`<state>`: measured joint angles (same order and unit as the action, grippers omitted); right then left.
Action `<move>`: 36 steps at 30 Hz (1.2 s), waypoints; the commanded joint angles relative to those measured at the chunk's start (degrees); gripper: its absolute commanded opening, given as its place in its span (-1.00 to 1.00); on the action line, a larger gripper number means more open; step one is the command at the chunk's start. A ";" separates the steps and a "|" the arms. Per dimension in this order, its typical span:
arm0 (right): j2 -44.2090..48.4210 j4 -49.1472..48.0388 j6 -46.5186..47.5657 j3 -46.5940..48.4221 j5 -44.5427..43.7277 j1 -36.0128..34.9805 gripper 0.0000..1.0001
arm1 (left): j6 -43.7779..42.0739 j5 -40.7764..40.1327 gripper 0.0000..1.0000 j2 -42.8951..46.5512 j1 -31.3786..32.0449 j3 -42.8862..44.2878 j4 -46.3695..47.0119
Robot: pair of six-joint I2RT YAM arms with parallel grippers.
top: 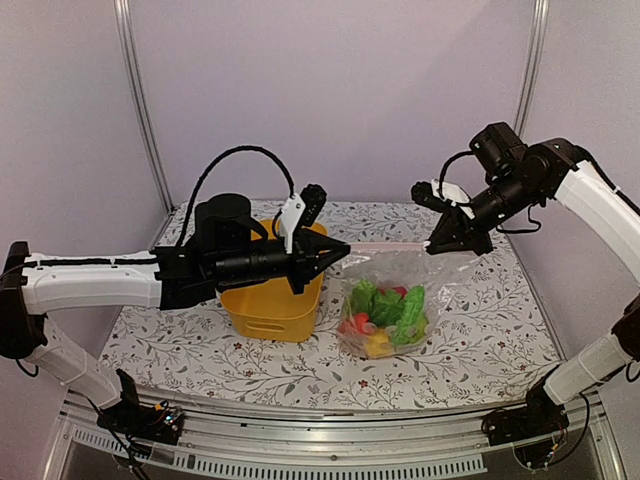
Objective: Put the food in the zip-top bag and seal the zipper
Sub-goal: Zip the zipper on the zipper food storage bag.
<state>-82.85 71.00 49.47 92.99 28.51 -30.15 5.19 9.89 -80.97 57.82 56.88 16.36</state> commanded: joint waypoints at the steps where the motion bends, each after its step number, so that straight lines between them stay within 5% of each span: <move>1: 3.25 8.84 3.15 -3.14 -7.81 5.45 -0.86 | 0.26 -2.68 -1.00 3.61 -2.78 -0.90 -0.40; 36: 10.69 8.87 10.62 -12.86 -12.24 16.06 -0.85 | 0.84 -2.77 -1.00 4.16 -4.01 -1.70 0.04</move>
<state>-73.32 73.36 58.59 81.25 23.57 -16.49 5.67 9.82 -80.12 56.18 55.75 15.55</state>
